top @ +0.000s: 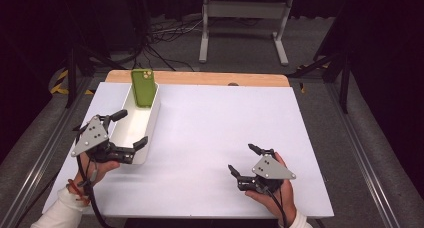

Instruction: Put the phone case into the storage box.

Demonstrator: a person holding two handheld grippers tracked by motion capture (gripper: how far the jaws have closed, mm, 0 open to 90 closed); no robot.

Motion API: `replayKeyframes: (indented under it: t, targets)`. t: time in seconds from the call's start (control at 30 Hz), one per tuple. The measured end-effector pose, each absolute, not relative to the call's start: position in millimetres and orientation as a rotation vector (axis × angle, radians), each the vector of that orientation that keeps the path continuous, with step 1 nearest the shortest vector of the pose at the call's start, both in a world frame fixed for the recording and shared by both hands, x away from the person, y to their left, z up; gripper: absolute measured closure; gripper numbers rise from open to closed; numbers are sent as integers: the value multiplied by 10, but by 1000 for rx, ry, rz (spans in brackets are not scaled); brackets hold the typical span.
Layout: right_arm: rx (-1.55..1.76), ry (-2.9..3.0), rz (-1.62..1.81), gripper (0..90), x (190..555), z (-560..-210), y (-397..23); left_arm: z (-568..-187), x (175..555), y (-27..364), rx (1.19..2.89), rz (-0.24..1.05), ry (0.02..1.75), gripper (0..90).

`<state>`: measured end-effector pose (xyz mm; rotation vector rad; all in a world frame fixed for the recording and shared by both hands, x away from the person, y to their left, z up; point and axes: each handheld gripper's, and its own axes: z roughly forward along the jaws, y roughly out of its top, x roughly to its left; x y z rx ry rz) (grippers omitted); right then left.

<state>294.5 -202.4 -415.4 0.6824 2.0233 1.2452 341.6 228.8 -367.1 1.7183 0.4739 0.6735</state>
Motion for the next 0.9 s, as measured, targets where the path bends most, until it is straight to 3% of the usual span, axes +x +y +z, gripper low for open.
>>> replayKeyframes:
  t: [0.9]
  targets:
    - [627,2002,1247,129,2806,-4129,-2011,-4044,3032,2167,1778,616,443,29]
